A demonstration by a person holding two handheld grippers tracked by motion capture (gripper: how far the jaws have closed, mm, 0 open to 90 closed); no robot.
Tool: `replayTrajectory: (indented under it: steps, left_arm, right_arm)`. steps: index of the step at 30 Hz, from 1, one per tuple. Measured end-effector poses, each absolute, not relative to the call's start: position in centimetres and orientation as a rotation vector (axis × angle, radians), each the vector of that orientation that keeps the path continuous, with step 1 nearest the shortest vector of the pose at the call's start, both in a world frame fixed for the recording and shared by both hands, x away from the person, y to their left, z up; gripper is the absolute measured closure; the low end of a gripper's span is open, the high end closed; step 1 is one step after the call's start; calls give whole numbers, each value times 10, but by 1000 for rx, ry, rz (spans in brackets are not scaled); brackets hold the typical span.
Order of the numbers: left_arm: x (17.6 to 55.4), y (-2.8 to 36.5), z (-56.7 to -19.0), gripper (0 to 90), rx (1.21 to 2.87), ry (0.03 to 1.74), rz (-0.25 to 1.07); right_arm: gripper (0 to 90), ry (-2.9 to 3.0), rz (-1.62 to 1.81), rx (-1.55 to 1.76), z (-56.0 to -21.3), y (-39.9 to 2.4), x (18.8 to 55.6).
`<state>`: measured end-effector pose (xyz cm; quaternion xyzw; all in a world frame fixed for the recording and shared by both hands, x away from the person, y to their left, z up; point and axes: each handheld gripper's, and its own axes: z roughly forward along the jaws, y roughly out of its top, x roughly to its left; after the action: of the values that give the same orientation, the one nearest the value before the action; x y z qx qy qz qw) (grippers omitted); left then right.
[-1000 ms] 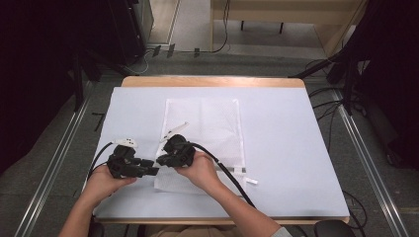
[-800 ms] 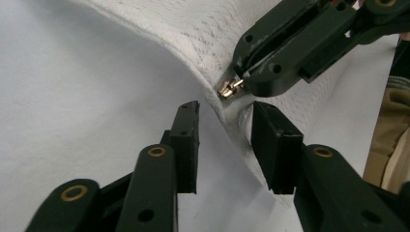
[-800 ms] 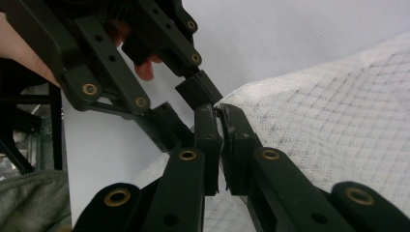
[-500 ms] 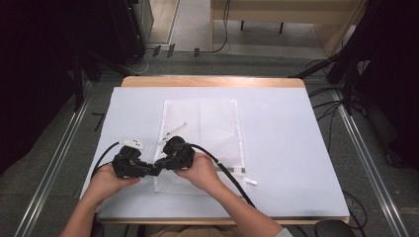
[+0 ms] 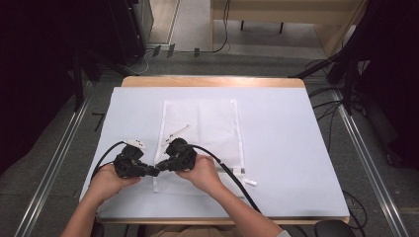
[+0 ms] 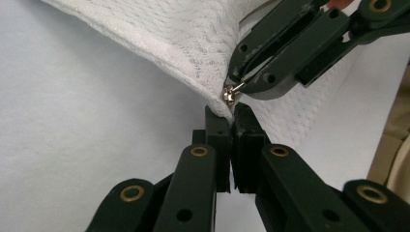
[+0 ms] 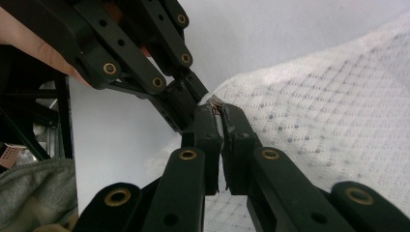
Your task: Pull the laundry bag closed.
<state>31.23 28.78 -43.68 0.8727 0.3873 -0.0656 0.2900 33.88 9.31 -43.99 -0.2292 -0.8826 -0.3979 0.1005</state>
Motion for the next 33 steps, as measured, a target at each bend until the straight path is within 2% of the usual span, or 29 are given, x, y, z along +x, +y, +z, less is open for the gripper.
replayTrajectory:
  steps: [33]
  left_arm:
    - [308,295,-438,883,2312,1015,-154]
  right_arm:
    - [884,-2686,-1149,-686,-451,76,341]
